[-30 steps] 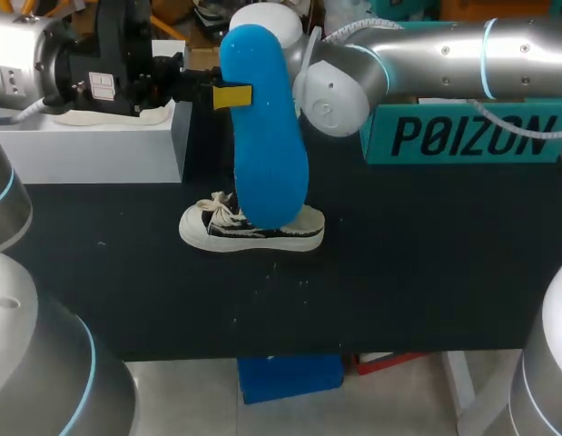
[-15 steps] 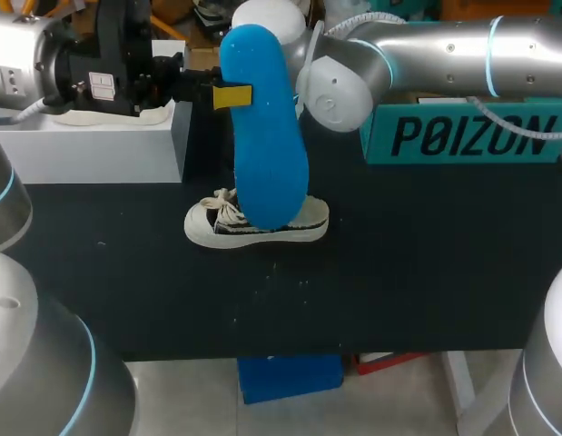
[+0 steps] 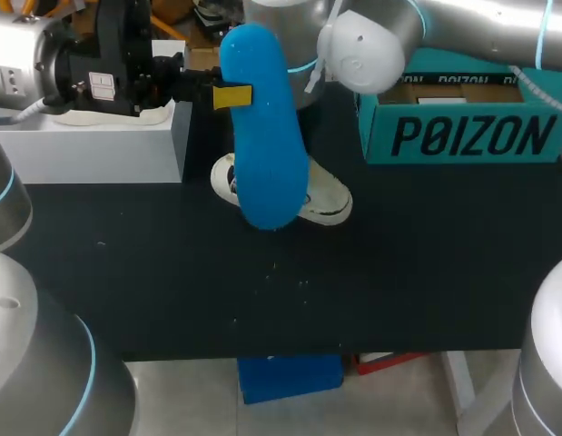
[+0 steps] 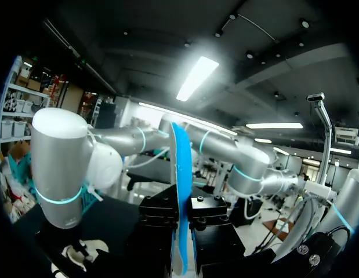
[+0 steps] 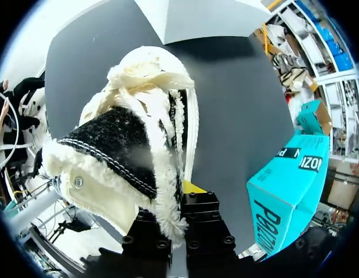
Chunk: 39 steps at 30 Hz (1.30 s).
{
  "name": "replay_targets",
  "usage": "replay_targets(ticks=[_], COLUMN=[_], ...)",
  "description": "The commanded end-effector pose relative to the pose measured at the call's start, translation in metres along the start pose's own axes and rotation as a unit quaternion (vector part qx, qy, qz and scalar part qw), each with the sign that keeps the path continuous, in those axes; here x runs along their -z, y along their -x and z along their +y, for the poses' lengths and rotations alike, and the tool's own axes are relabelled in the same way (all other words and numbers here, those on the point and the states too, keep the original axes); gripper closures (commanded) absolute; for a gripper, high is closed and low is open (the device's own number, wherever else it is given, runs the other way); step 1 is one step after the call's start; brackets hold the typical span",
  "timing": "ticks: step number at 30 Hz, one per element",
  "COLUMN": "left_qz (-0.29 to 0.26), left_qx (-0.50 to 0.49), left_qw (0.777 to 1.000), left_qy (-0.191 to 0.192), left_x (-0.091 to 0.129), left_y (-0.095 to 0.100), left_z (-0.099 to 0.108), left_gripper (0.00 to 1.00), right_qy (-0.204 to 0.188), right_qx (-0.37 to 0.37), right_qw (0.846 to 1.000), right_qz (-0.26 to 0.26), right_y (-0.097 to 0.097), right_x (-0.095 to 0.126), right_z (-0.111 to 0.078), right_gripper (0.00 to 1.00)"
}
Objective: Take the shoe out of the shoebox, open the shoe tongue, remove and reinsert the insole, then place the shoe into the shoebox
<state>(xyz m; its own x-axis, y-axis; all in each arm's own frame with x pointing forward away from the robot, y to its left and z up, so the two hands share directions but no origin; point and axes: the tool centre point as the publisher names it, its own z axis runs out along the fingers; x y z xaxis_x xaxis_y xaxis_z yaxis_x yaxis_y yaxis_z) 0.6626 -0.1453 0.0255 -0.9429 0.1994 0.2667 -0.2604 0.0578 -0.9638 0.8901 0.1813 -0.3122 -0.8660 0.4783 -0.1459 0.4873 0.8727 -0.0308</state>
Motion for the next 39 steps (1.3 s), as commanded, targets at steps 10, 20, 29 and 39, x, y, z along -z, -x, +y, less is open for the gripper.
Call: replay_targets(ticks=[10, 20, 29, 39], left_qz=[-0.001, -0.001, -0.001, -0.001], left_qx=[0.0, 0.0, 0.0, 0.0], left_qw=[1.0, 1.0, 1.0, 1.0], left_qy=[0.0, 0.0, 0.0, 0.0], left_x=[-0.001, -0.001, -0.001, -0.001], left_y=[0.0, 0.0, 0.0, 0.0], left_z=[0.001, 0.001, 0.001, 0.001], left_gripper=[1.0, 1.0, 1.0, 1.0], right_qy=[-0.092, -0.076, -0.064, -0.026], right_qx=[-0.441, -0.531, -0.56, -0.524], right_qw=[0.892, 0.842, 0.825, 0.851], right_qz=[0.025, 0.049, 0.039, 0.018], right_y=[-0.004, -0.009, -0.015, -0.024], right_x=[0.006, -0.005, -0.016, -0.036], right_z=[0.007, 0.009, 0.014, 0.021], right_gripper=[1.0, 1.0, 1.0, 1.0])
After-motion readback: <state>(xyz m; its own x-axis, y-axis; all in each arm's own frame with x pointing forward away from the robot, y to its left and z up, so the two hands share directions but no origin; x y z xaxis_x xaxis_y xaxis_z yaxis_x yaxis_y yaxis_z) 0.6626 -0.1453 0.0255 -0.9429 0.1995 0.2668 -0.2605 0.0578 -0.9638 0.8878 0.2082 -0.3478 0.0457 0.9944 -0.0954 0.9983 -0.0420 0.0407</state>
